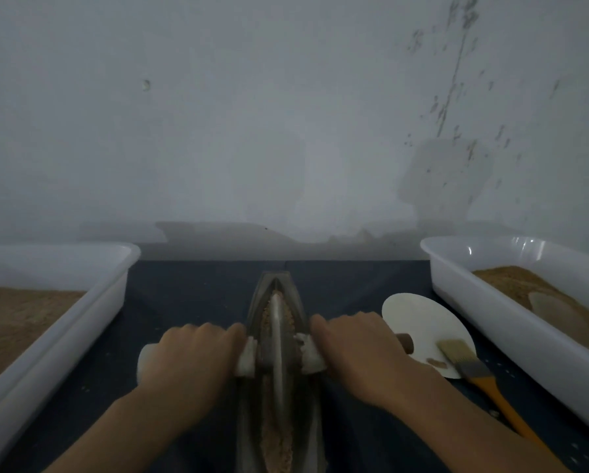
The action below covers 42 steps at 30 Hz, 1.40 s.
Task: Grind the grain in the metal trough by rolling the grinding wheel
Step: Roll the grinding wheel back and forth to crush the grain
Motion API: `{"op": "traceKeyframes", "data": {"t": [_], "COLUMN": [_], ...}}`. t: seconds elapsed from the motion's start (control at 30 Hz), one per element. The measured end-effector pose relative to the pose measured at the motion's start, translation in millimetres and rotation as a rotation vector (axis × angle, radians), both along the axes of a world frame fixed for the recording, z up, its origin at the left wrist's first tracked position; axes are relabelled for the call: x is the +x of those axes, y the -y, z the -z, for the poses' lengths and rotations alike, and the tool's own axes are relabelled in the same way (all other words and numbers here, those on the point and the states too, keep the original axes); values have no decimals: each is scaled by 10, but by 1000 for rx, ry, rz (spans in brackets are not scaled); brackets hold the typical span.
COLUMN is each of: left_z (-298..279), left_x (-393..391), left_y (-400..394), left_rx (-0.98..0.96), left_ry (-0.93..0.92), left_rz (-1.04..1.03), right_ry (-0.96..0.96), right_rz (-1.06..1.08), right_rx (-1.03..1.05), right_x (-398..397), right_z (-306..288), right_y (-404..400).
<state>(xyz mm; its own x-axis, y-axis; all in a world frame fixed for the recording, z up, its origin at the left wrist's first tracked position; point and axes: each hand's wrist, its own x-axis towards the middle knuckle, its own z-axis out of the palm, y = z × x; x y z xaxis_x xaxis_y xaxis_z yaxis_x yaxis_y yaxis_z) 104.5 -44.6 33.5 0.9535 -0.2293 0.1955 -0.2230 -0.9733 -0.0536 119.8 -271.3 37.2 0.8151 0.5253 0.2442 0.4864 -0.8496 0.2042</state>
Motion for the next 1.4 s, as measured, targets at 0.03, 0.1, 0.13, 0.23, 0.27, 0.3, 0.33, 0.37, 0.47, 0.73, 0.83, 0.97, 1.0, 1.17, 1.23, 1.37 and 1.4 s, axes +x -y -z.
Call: {"op": "traceKeyframes", "data": {"t": [0.03, 0.1, 0.13, 0.23, 0.27, 0.3, 0.33, 0.37, 0.47, 0.73, 0.83, 0.97, 1.0, 1.17, 1.23, 1.37, 1.4], "left_z": [-17, -67, -98, -149, -143, -125, -105, -78, 10, -22, -5, 38, 31, 45, 58, 98, 99], "left_x": [-96, -268, -337, -429, -403, -366, -305, -232, 35, 143, -45, -245, -266, -71, 87, 295, 298], "left_y": [0, 7, 15, 41, 45, 42, 41, 38, 14, 54, 43, 3, 2, 39, 36, -5, -8], "left_rx": [-7, 5, 12, 1, 11, 21, 22, 13, -3, 55, 11, 38, 45, 115, 84, 43, 46], "left_ry": [-48, -96, -114, -157, -137, -117, -113, -121, 1, 96, 6, -70, -67, 80, 119, 131, 144], "left_rz": [-4, 2, 11, 31, 23, 9, -5, -19, -54, 3, -13, 21, 24, 47, 42, 36, 40], "right_ry": [-35, -92, -118, -156, -161, -152, -129, -101, -7, 40, -25, -67, -75, -23, 17, 94, 102], "right_rz": [-12, -20, -10, 19, 27, 28, 23, 17, 32, 42, -4, -21, -21, 23, 28, 7, 3], "right_rx": [2, 18, 23, -4, -11, -14, -12, -10, -13, 15, 11, -7, -8, 27, 32, 20, 20], "right_x": [-118, -324, -389, -435, -403, -356, -293, -220, 56, 225, -36, -340, -357, -102, 79, 297, 306], "right_z": [-22, -58, -63, -48, -50, -52, -53, -52, -44, -5, 10, 10, 15, 24, 21, 21, 27], "right_y": [14, 24, 23, -1, -10, -18, -28, -39, -85, -50, -1, 53, 55, 0, -32, -50, -49]}}
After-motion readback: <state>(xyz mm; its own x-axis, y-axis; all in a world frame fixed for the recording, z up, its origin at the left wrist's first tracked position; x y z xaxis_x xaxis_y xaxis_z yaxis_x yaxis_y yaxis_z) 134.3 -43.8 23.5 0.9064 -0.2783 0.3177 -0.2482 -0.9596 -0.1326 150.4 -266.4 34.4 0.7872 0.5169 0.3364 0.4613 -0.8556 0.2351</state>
